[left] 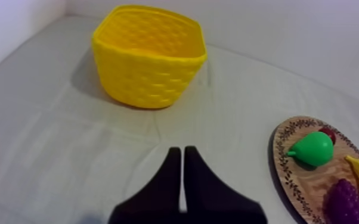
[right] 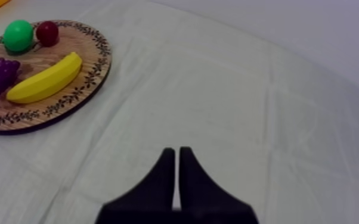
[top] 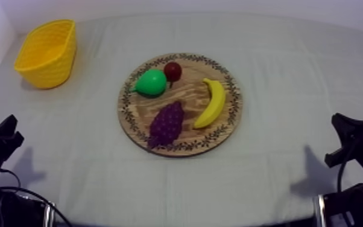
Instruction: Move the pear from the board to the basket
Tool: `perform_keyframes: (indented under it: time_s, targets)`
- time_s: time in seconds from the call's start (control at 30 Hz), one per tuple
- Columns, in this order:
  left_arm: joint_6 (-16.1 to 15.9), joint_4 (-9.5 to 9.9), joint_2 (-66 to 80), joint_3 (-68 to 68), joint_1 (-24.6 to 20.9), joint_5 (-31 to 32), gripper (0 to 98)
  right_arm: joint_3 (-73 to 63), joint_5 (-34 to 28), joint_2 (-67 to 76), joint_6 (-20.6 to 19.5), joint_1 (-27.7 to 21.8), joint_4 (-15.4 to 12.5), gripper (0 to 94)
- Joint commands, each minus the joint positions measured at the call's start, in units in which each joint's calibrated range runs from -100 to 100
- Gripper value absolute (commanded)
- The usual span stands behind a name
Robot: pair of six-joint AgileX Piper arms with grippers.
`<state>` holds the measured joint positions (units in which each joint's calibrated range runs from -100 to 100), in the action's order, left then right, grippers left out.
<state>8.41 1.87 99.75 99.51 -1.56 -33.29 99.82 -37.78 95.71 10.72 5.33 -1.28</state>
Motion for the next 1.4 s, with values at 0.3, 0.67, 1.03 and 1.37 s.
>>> perform_keyframes:
  time_s: [0.3, 0.67, 1.03, 1.37]
  targets:
    - [0.06, 0.01, -0.01, 0.04, 0.00, -0.01, 0.0, -0.05, -0.04, 0.04, -0.02, 0.03, -0.01, 0.4]
    - [0.27, 0.01, -0.01, 0.08, 0.00, -0.01, 0.0, -0.05, -0.04, 0.04, -0.02, 0.03, -0.01, 0.4]
    - [-3.85, -0.97, 0.02, -0.40, 3.93, -0.12, 0.0, -0.05, -0.04, 0.04, -0.02, 0.03, -0.01, 0.4]
    - [-14.82, -8.18, -7.95, -3.06, 8.45, -0.41, 0.0, -0.05, -0.04, 0.04, -0.04, 0.03, -0.01, 0.4]
